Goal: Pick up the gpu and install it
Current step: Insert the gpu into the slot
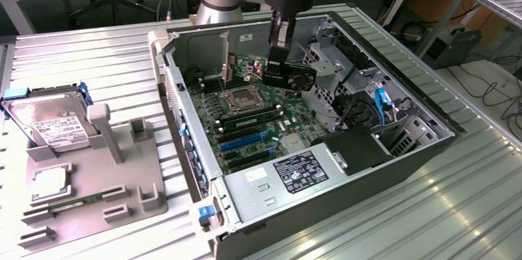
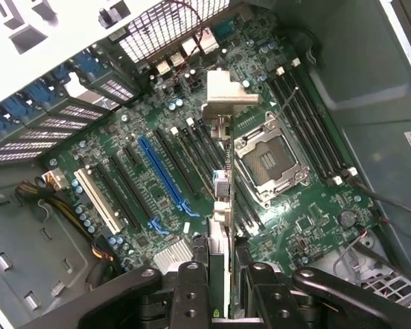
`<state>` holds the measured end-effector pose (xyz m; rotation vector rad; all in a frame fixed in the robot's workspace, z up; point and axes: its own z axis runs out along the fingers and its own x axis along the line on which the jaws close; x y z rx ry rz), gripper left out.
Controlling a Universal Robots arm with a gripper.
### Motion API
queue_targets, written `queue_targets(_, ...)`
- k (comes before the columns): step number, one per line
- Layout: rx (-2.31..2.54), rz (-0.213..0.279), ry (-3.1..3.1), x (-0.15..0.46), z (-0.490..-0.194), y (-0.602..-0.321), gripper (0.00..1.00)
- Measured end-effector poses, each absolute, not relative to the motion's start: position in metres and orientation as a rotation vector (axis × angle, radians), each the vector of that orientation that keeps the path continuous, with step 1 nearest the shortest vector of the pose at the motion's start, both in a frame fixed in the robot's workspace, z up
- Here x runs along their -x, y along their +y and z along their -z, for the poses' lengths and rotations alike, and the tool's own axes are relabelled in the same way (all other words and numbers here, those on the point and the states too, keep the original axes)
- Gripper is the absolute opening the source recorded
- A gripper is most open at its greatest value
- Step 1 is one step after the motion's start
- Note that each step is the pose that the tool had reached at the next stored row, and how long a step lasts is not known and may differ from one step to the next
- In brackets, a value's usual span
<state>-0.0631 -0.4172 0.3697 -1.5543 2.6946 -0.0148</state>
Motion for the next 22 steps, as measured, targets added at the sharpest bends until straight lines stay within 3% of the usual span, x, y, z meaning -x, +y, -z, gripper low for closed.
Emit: queue_targets(22, 1.709, 0.012, 2.598, 0.0631, -0.3697, -0.4172, 0.26)
